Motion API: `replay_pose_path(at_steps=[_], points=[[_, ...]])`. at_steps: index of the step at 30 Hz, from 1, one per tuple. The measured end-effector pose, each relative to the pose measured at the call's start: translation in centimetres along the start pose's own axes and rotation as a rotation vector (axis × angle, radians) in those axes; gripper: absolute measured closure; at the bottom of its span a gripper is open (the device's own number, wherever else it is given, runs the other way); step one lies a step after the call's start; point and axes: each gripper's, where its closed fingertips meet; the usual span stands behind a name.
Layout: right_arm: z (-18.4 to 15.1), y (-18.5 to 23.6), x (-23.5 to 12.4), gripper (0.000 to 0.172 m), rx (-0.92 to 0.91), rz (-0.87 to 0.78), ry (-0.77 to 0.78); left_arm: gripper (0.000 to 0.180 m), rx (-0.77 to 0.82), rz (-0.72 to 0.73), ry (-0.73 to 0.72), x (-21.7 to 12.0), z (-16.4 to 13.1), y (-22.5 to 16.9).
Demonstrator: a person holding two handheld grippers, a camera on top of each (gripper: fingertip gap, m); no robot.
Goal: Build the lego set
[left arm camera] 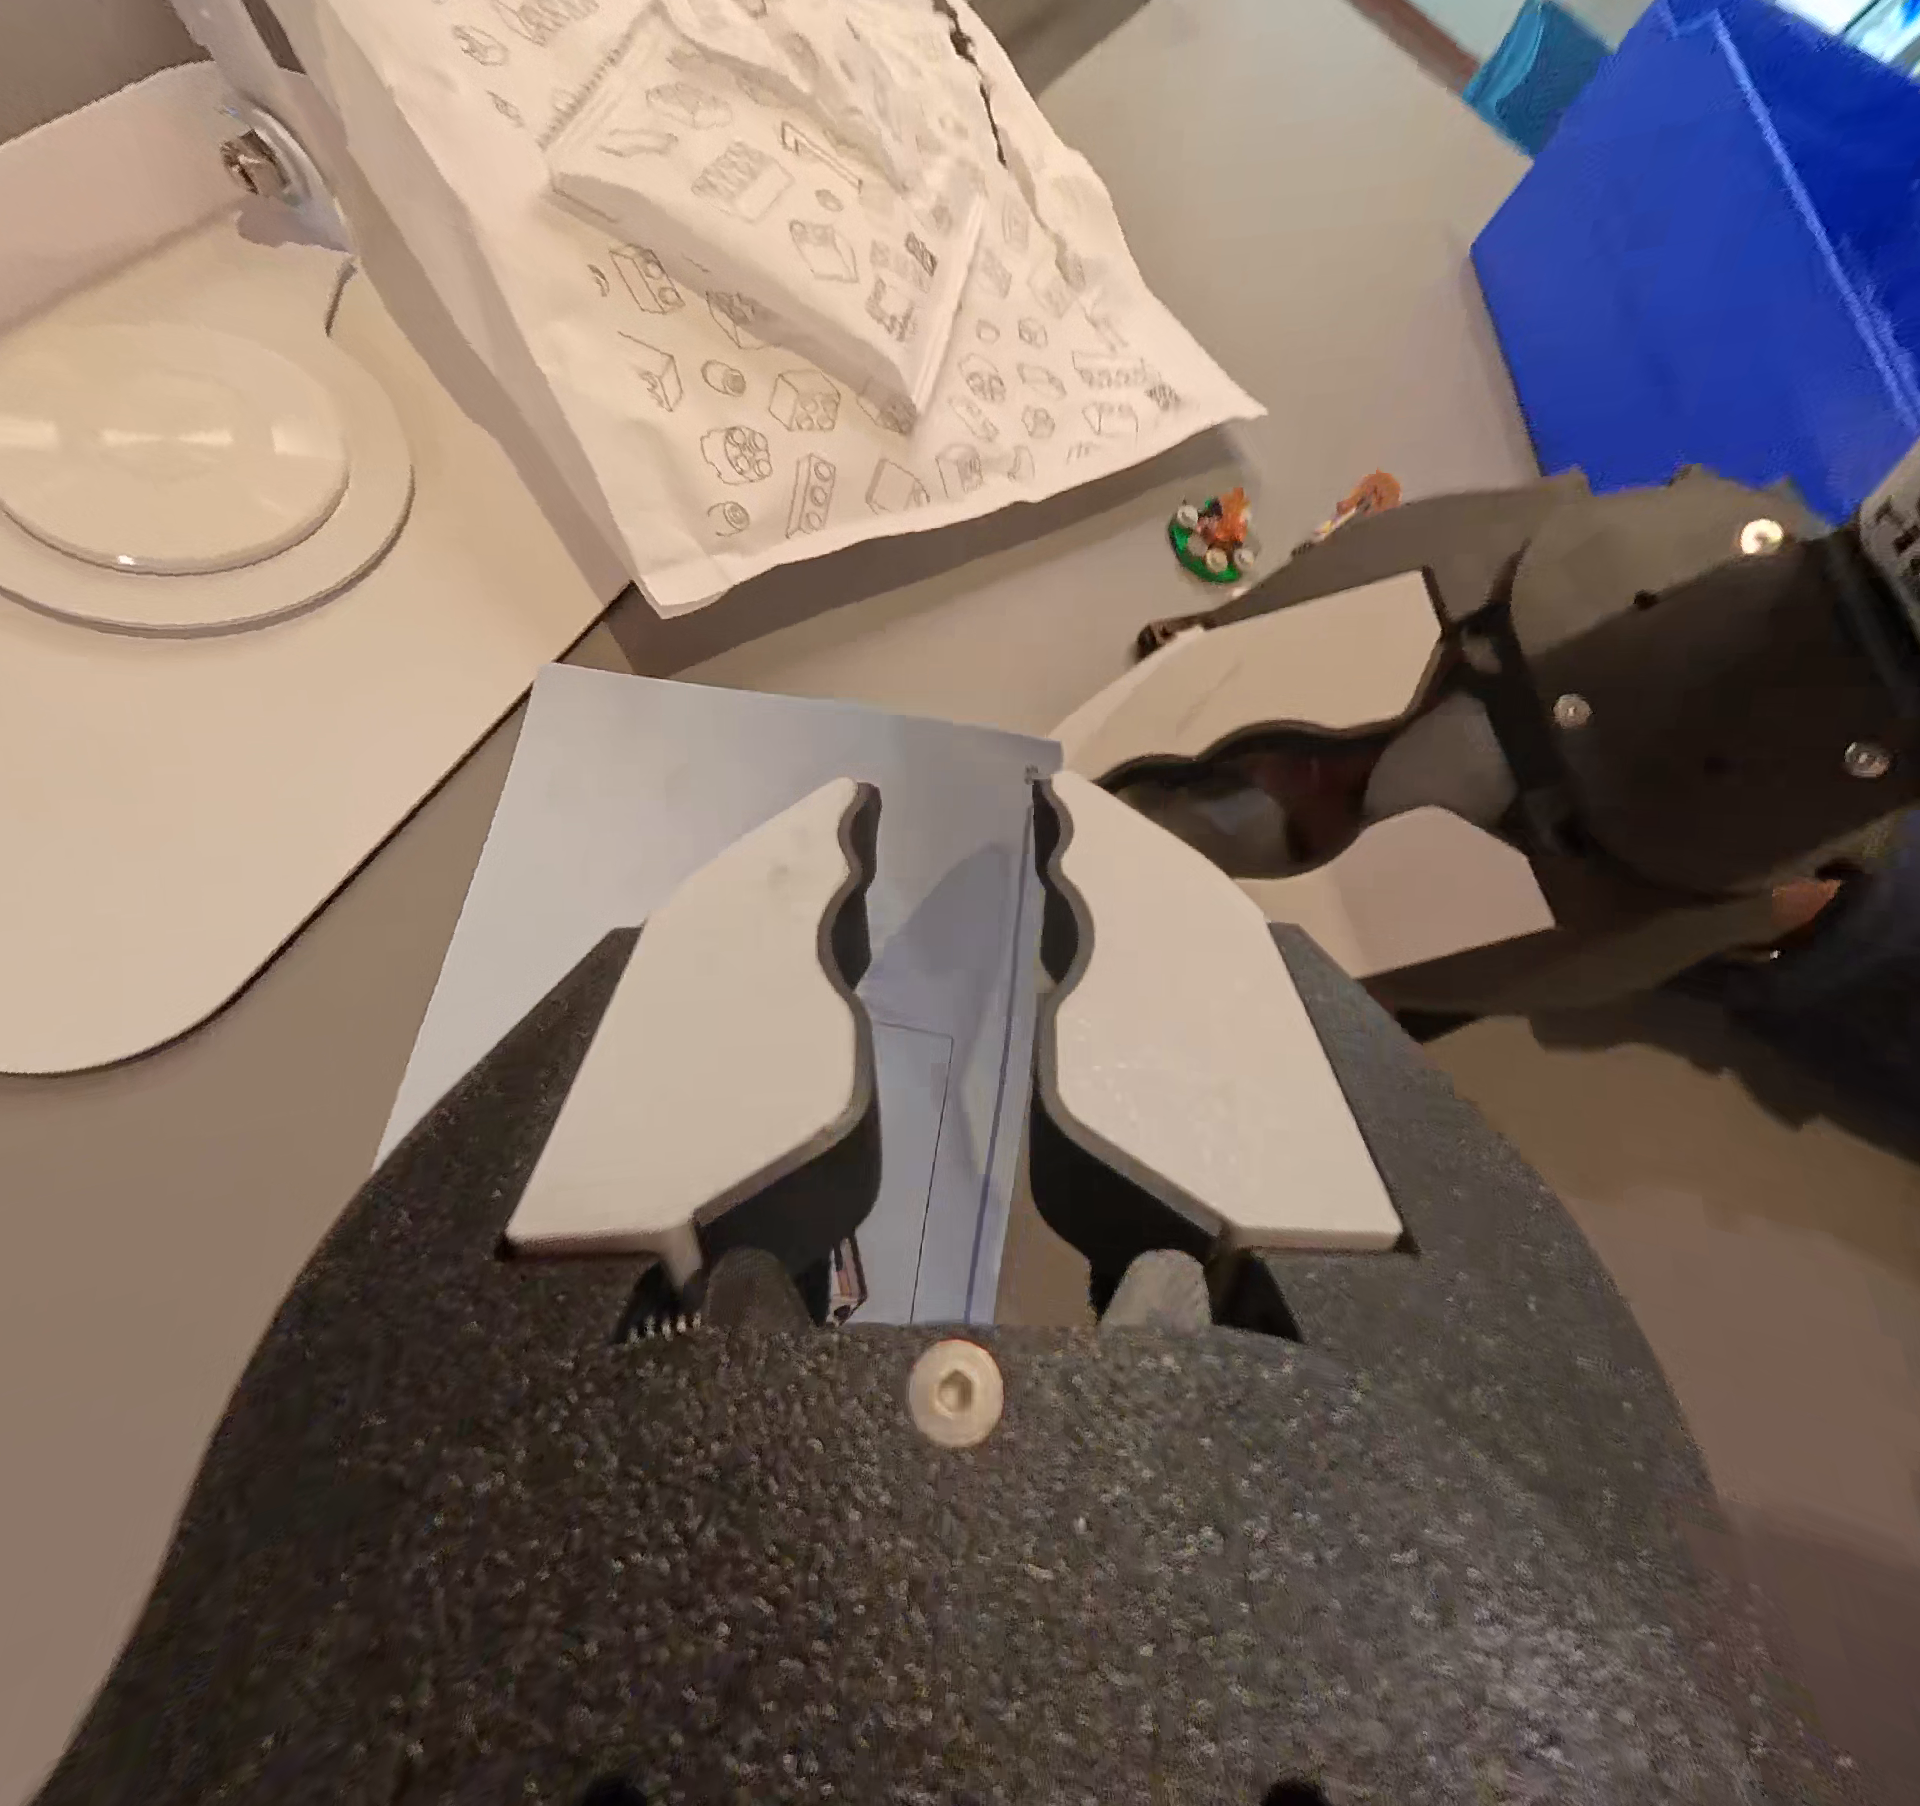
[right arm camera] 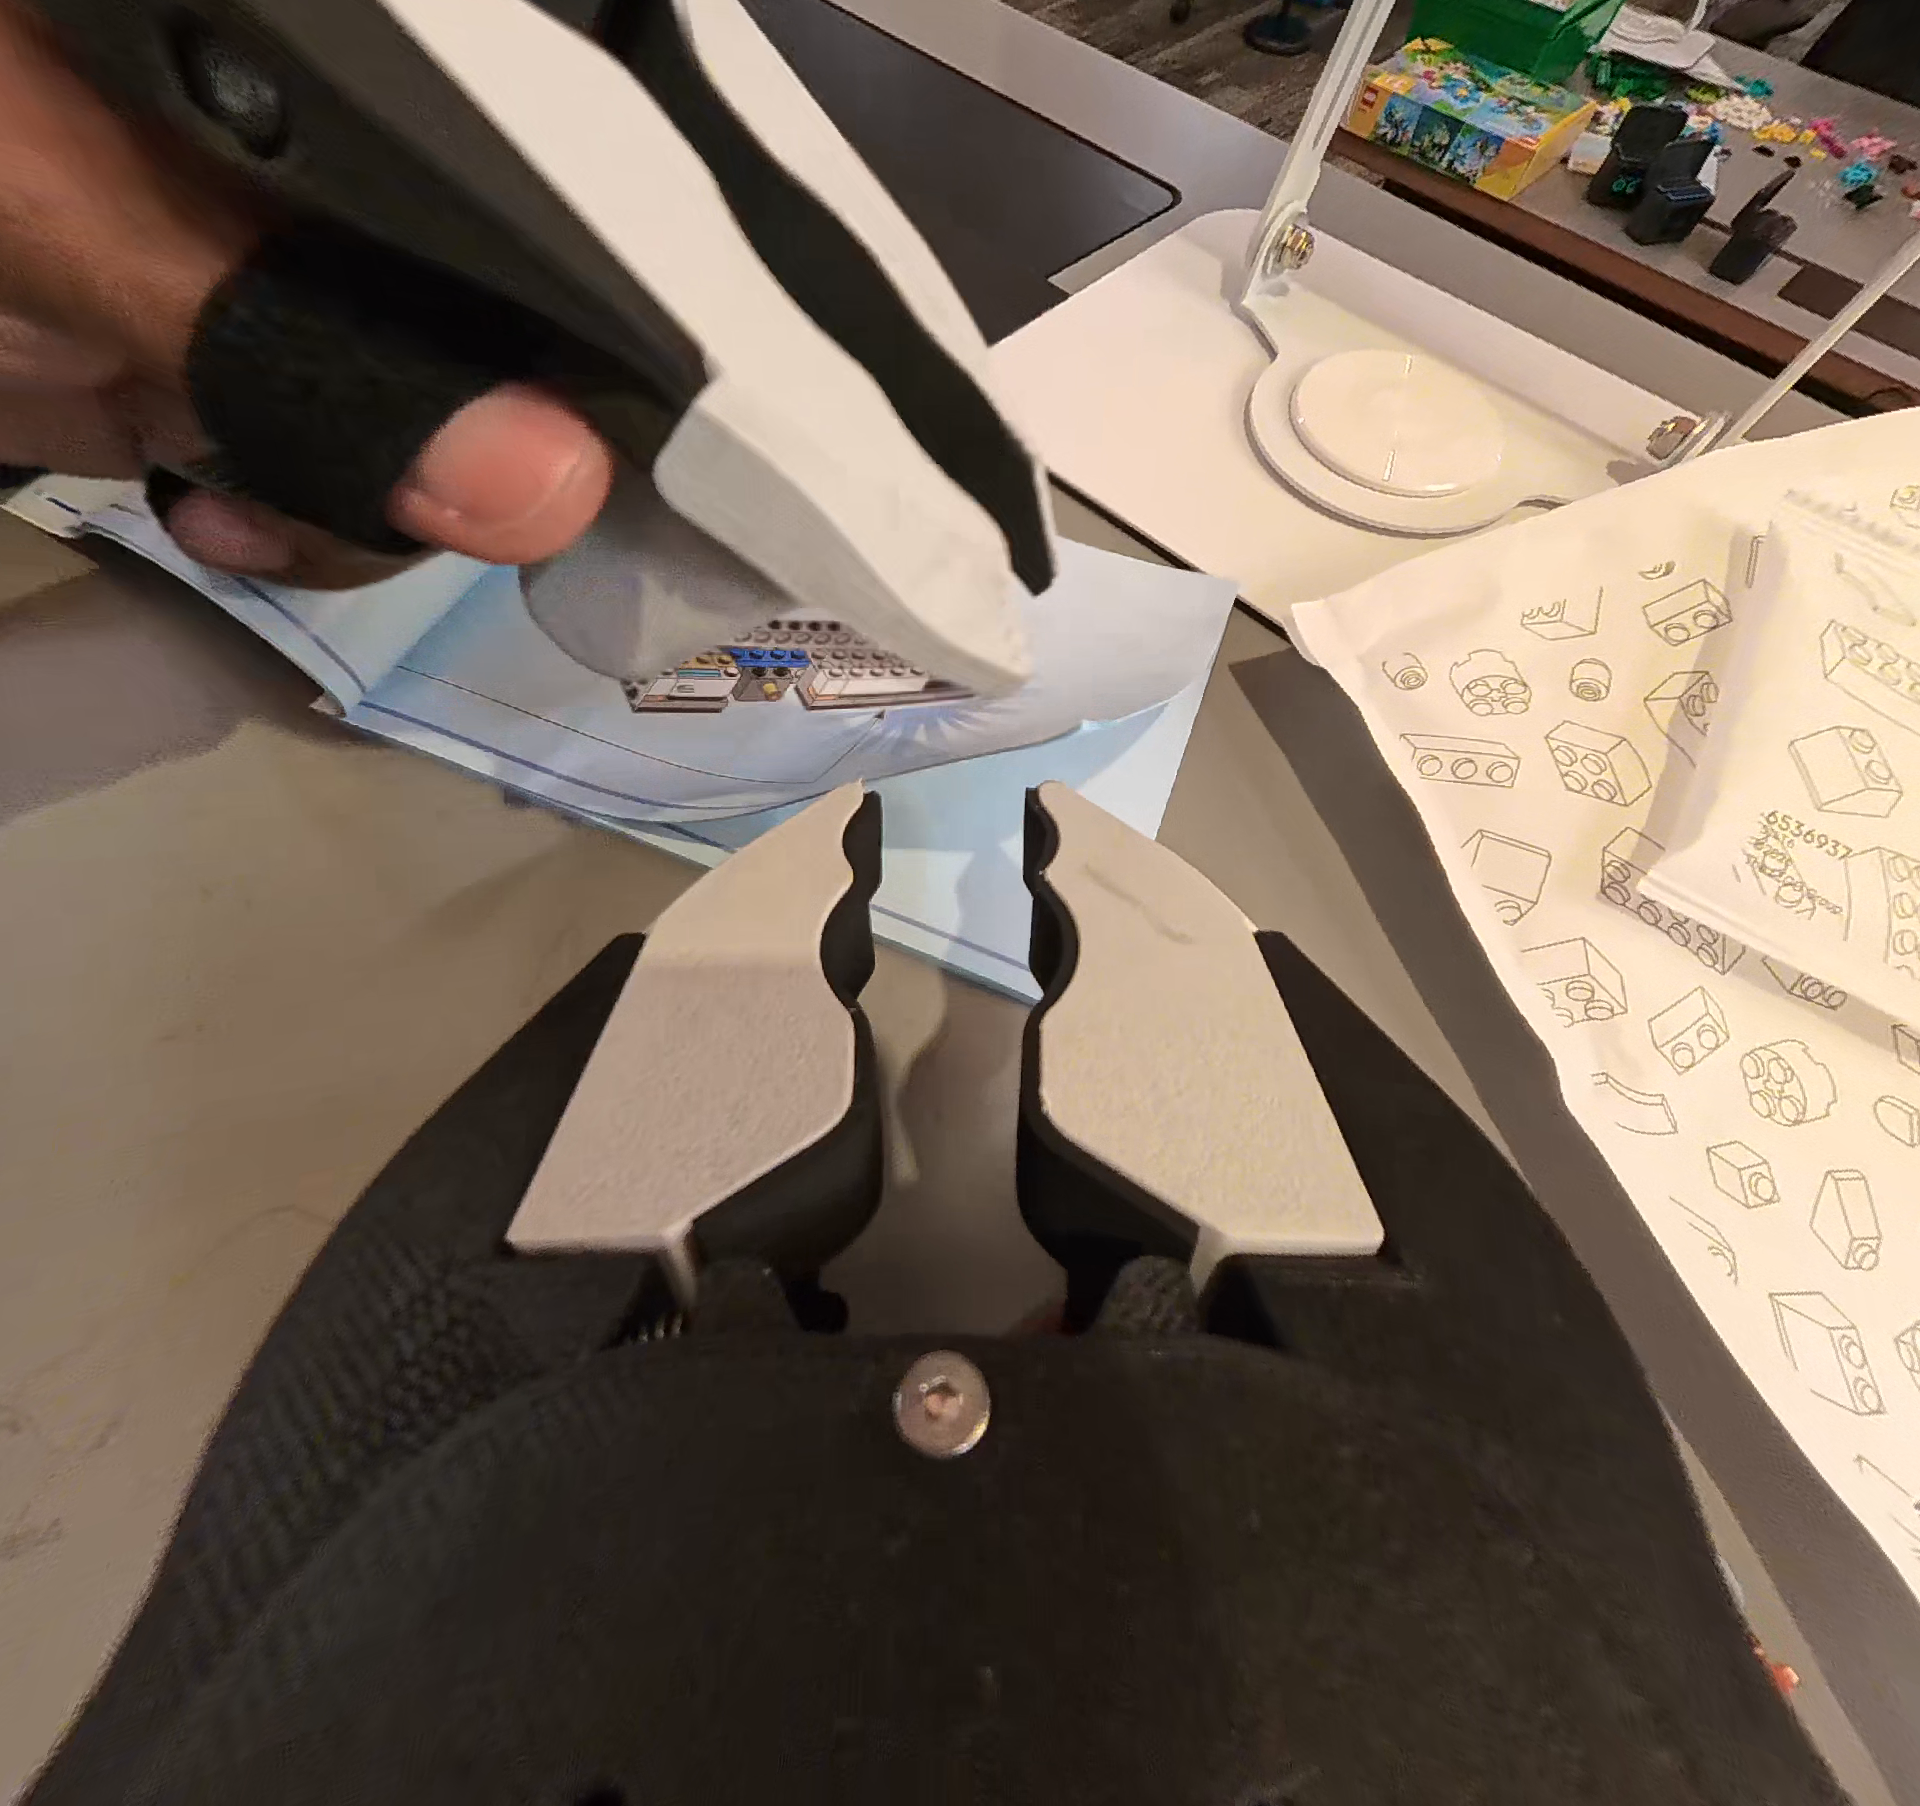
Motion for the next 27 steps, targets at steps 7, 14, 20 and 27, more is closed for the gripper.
replay_pose_path(at_steps=[7, 14, 20, 27], points=[[0.1, 0.0, -0.1, 0.145, 0.01, 0.006, -0.013, 0.149, -0.191, -0.046, -0.099, 1.0, 0.9, 0.7], [0.1, 0.2, -0.1, 0.144, -0.01, 0.01, -0.009, 0.146, -0.134, 0.045, -0.107, 1.6, 1.5, 1.0], [0.0, 0.7, 0.1, 0.143, -0.051, 0.015, 0.0, 0.146, -0.211, 0.066, -0.124, 1.8, 1.6, 1.7], [-0.1, 1.0, 0.2, 0.142, -0.081, 0.018, 0.01, 0.145, -0.186, 0.066, -0.046, 2.8, 0.6, 1.0]])
Point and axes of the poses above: each gripper's, where its closed fingertips meet, x out along the fingers, z out of its top, y = z × x across the jaws
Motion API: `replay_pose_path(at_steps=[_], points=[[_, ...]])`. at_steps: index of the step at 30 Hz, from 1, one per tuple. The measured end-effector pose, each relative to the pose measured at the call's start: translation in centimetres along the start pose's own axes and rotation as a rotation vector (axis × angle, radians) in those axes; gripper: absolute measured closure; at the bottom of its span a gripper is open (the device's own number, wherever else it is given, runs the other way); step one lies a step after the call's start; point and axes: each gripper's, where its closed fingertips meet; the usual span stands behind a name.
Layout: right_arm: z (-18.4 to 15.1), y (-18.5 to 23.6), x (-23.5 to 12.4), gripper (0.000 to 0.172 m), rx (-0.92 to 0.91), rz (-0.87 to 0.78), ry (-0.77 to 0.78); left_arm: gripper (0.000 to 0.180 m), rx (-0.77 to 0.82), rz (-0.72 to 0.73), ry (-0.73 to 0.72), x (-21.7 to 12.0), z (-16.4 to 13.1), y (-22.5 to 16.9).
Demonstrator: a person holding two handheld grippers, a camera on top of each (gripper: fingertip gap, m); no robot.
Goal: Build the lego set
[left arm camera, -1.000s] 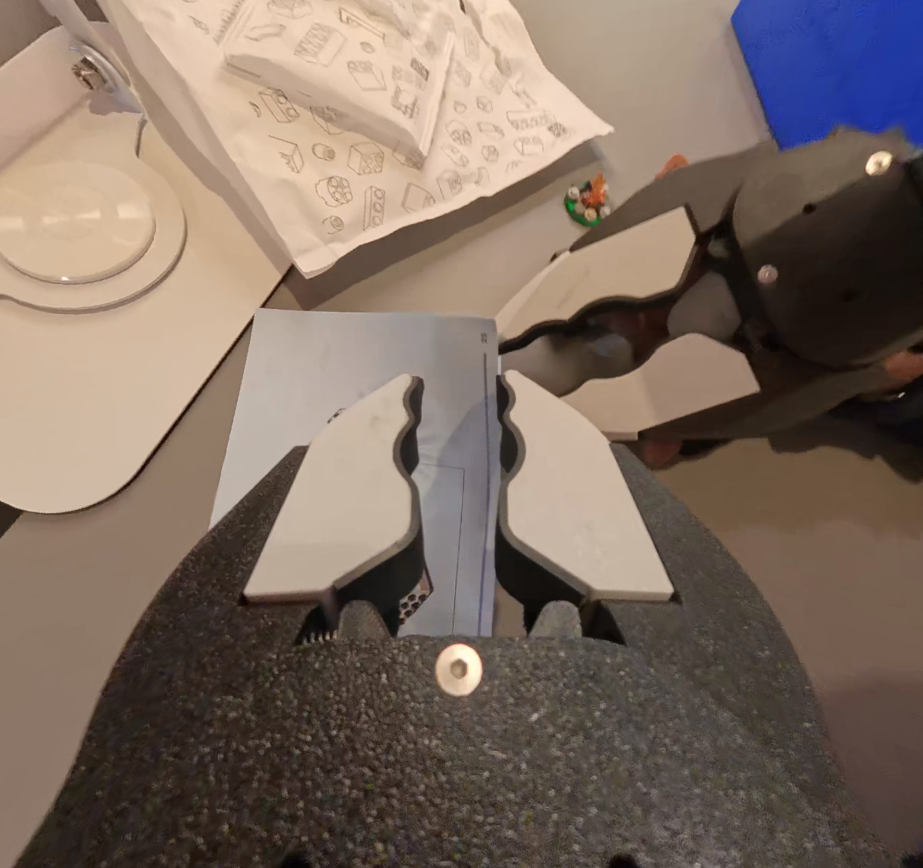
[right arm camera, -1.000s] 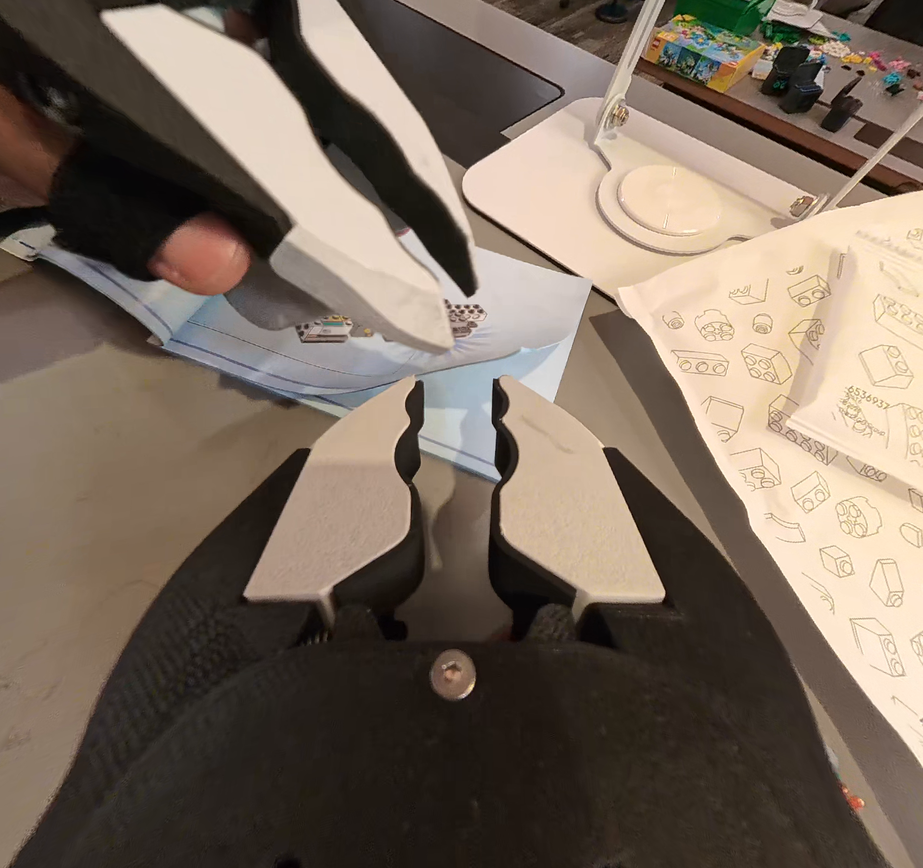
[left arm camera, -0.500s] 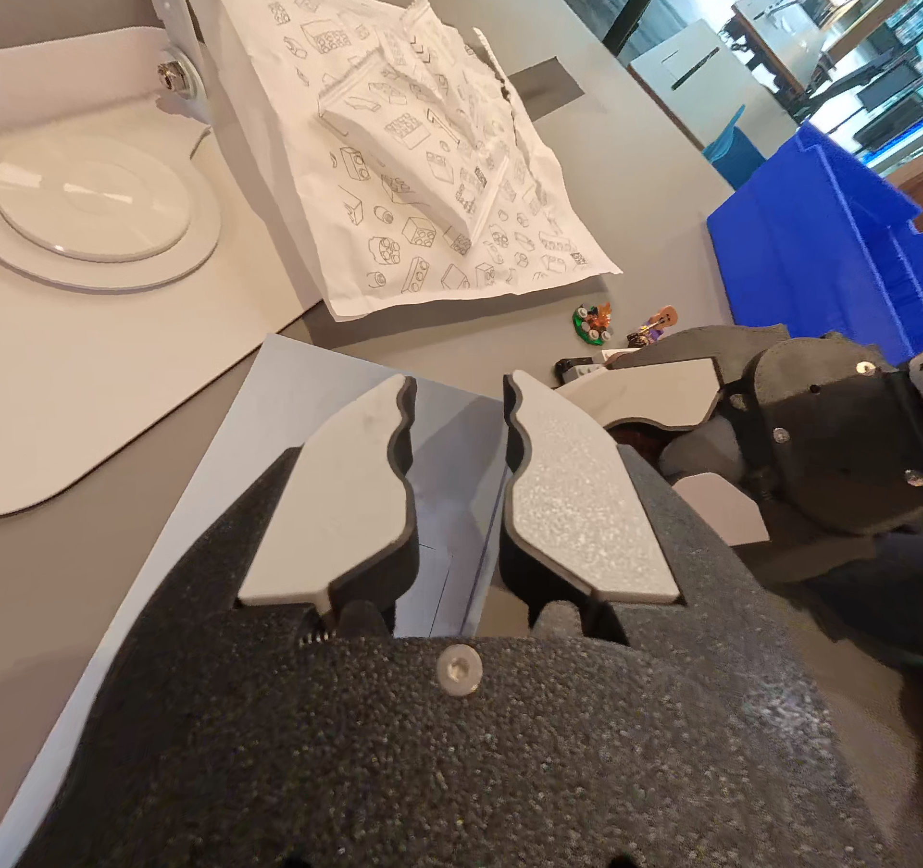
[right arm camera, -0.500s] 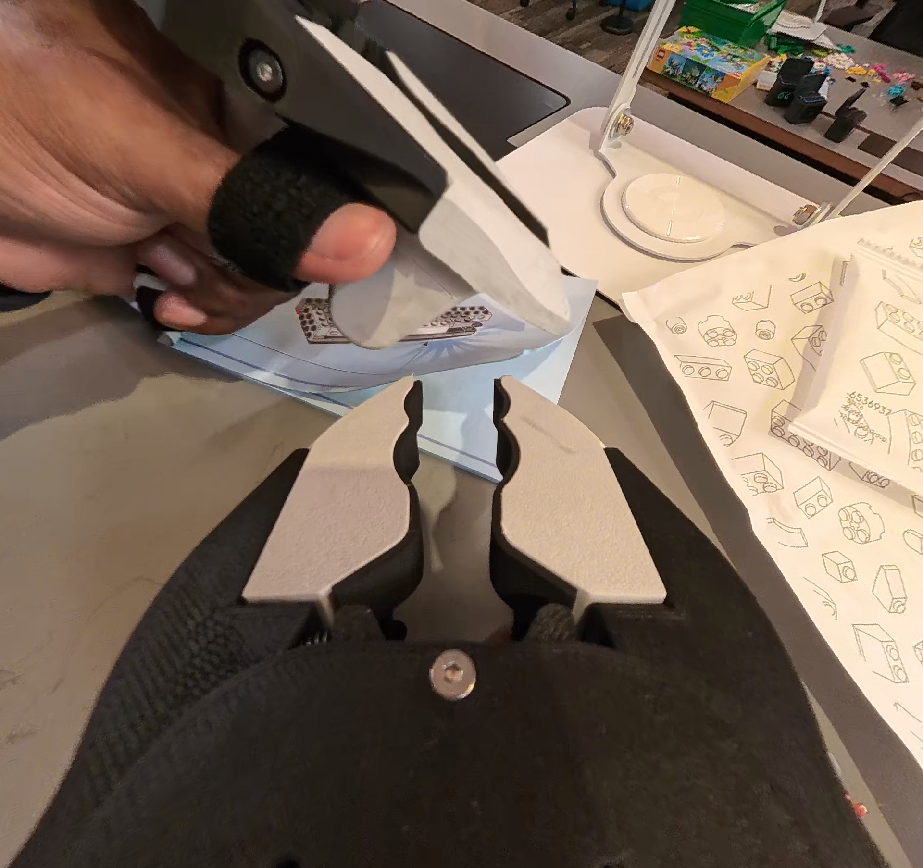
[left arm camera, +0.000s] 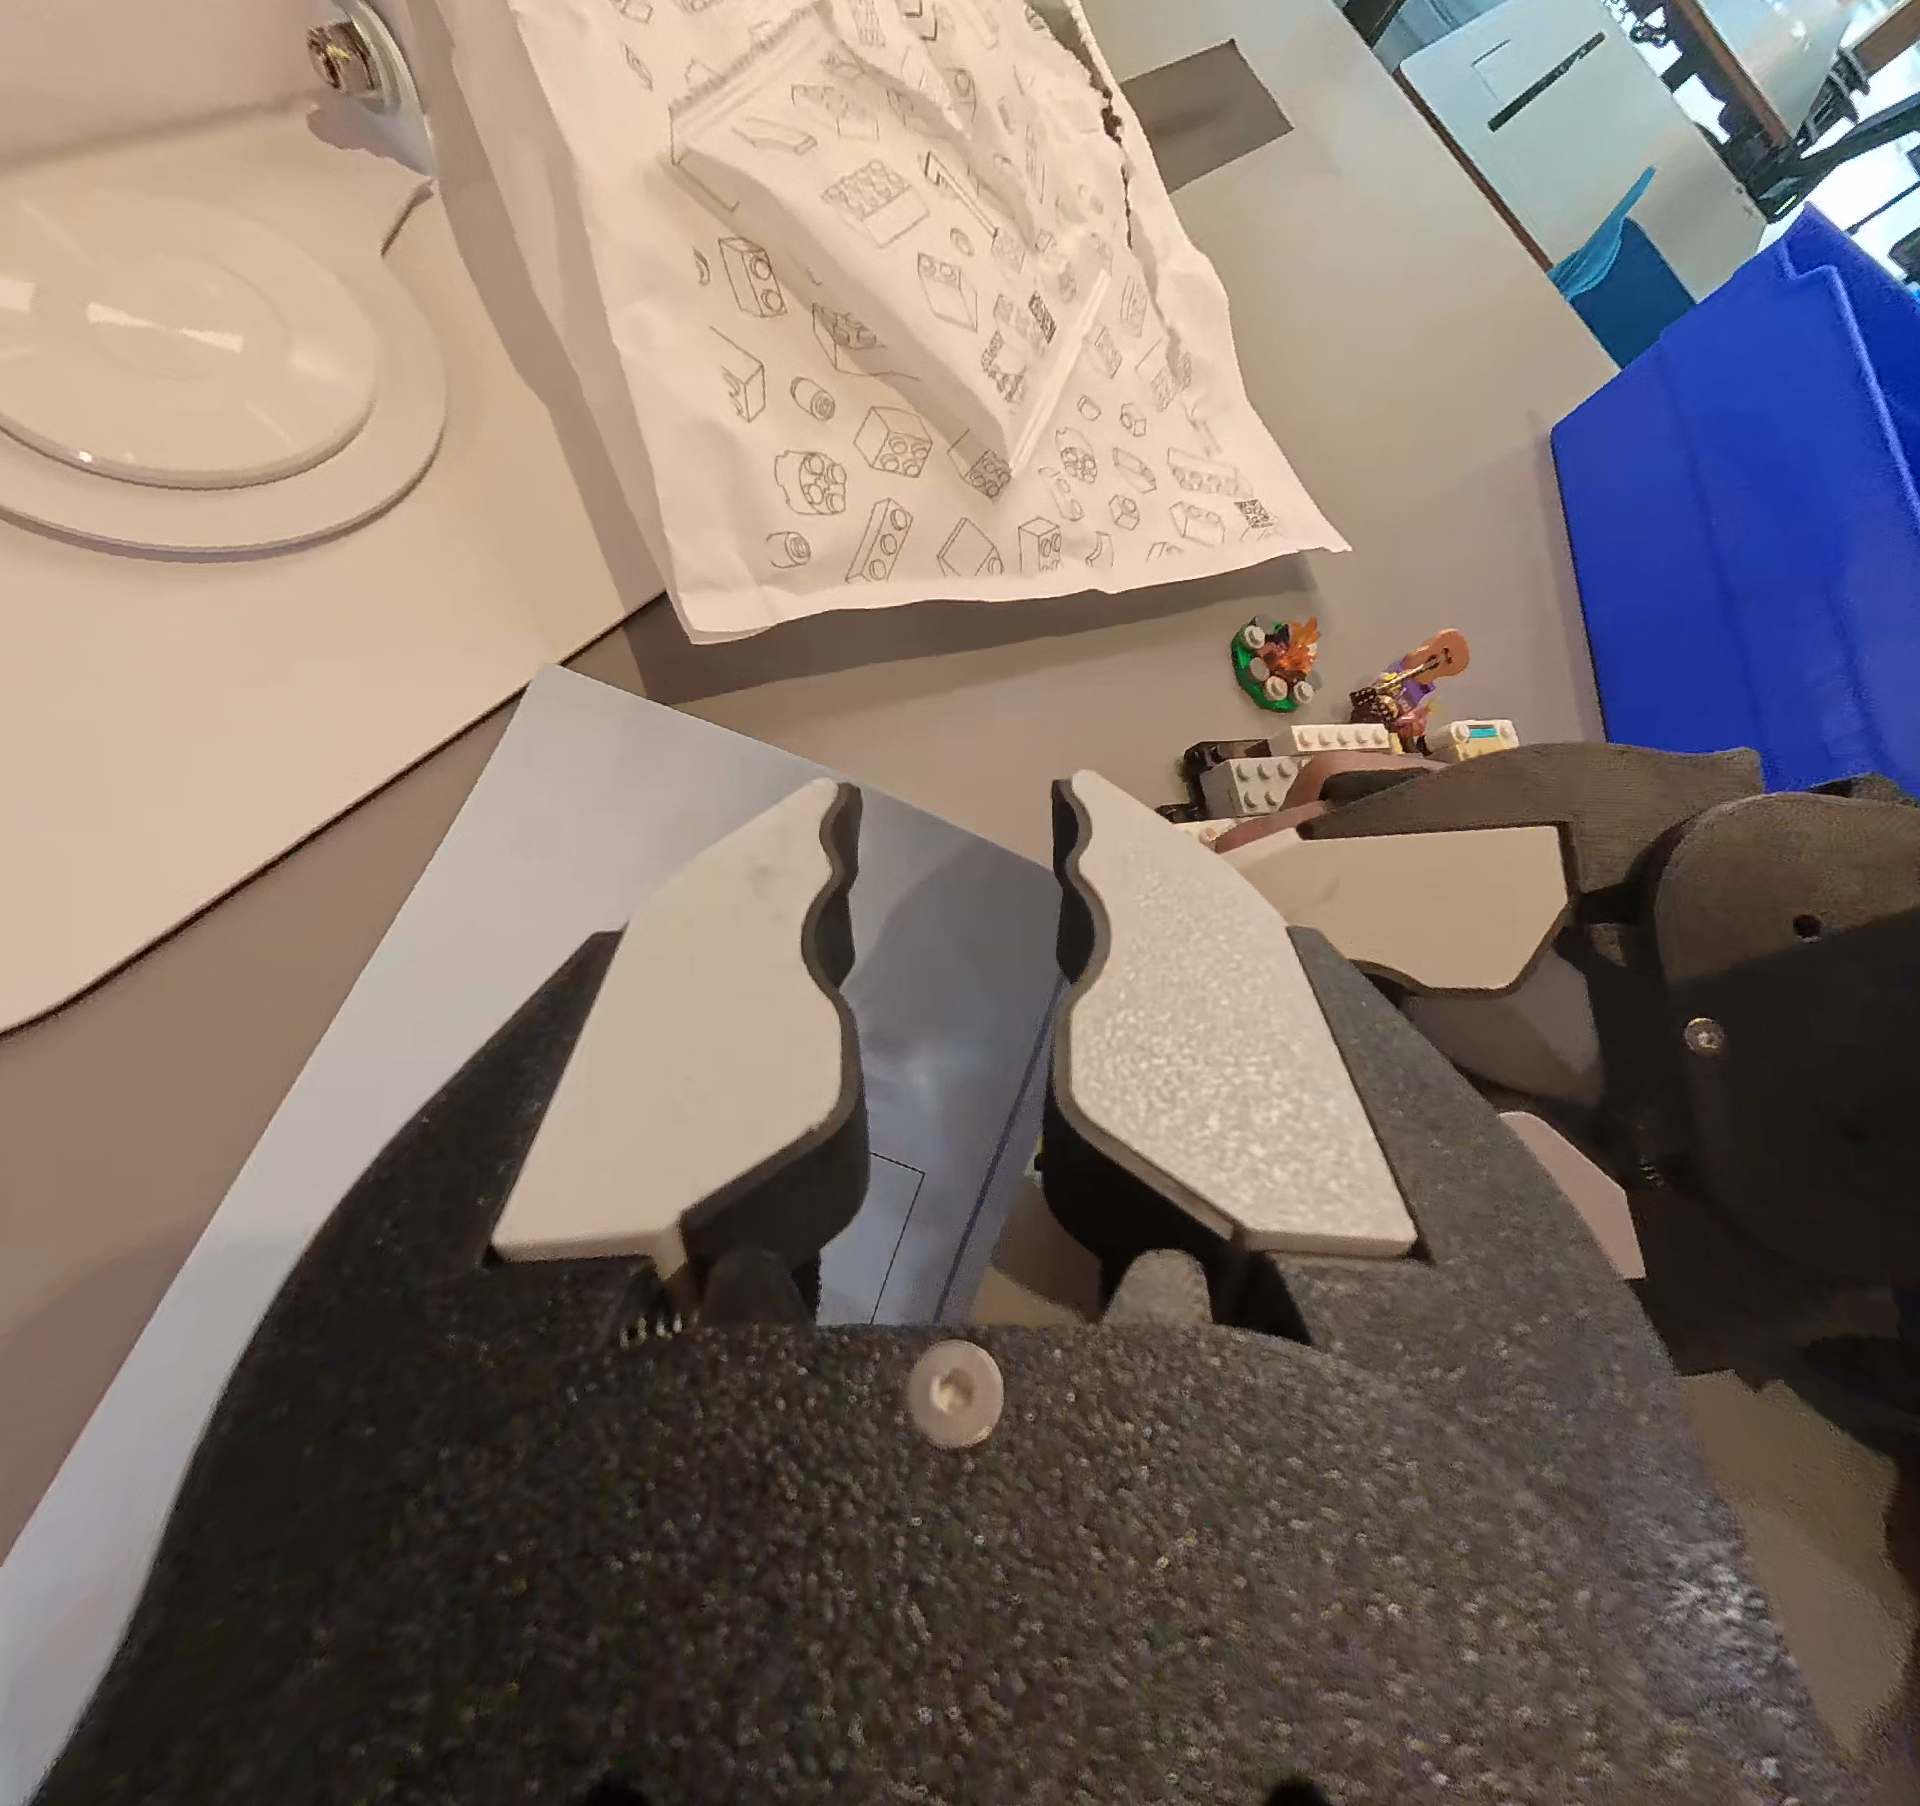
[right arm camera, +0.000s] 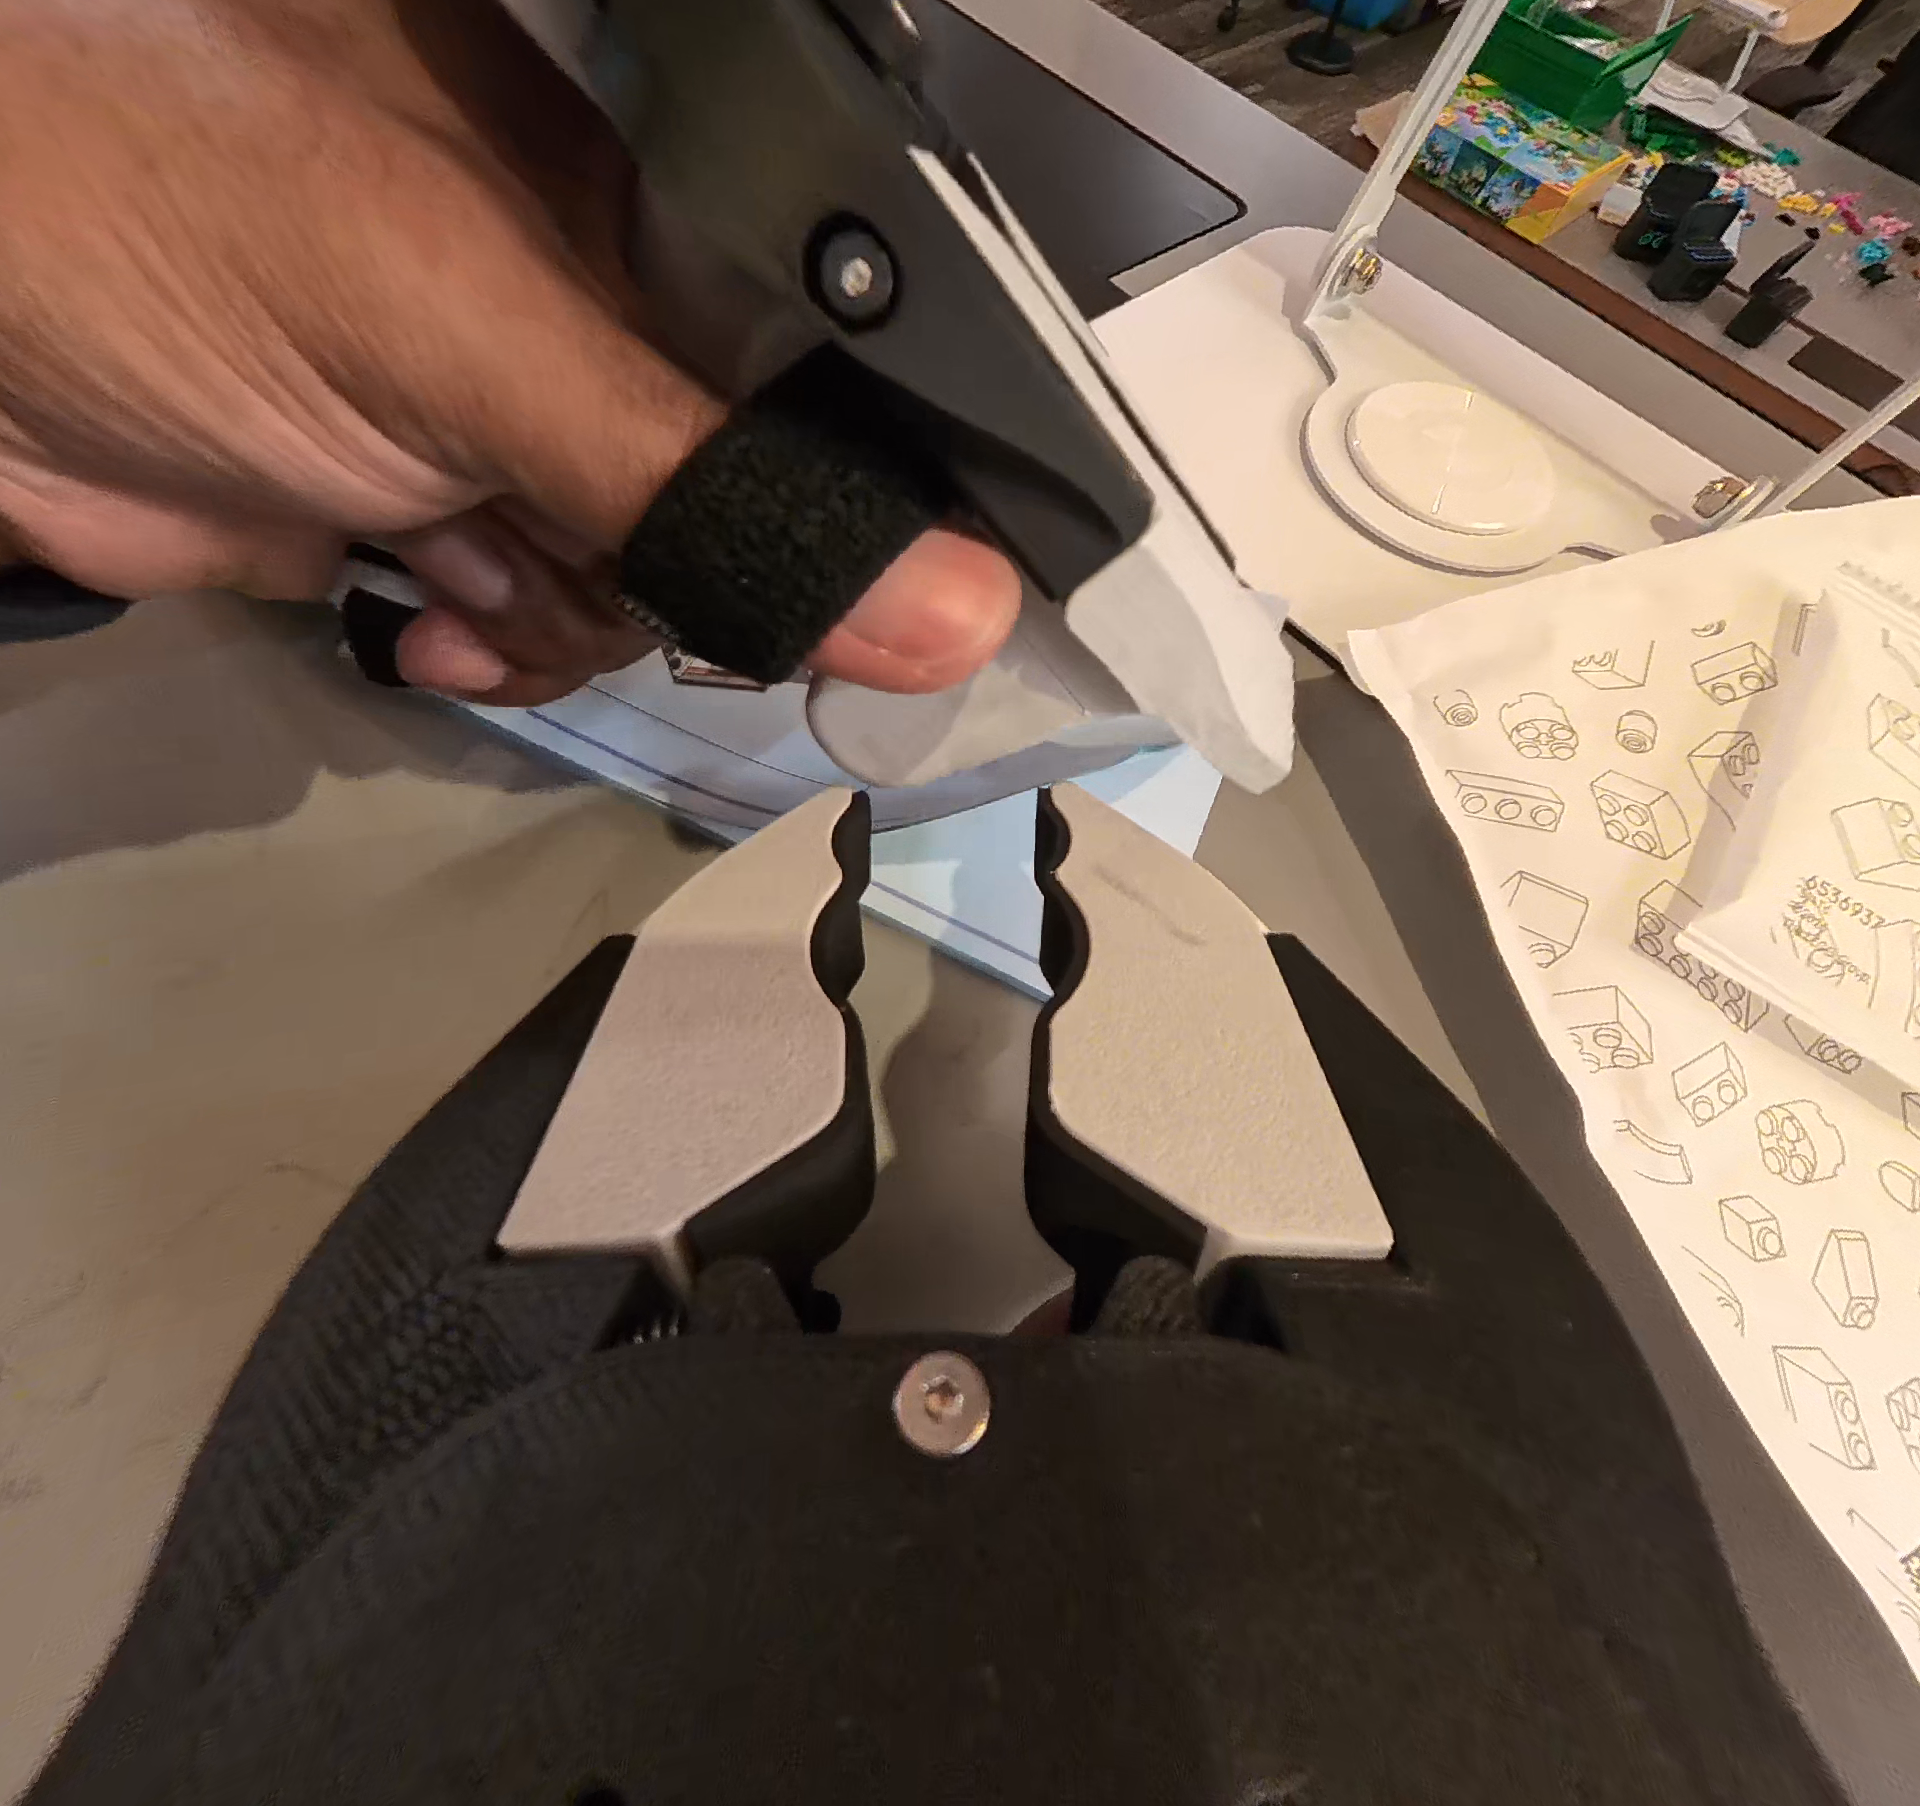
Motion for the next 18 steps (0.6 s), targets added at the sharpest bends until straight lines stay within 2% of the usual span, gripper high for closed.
replay_pose_path(at_steps=[18], points=[[0.23, -0.01, -0.29, 0.141, 0.024, 0.021, -0.023, 0.147, -0.071, -0.036, 0.025, -0.4, -0.73, 0.83]])
Point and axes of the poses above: each gripper's, where its closed fingertips meet, x out along the fingers, z out of its top, y = z × x across the jaws
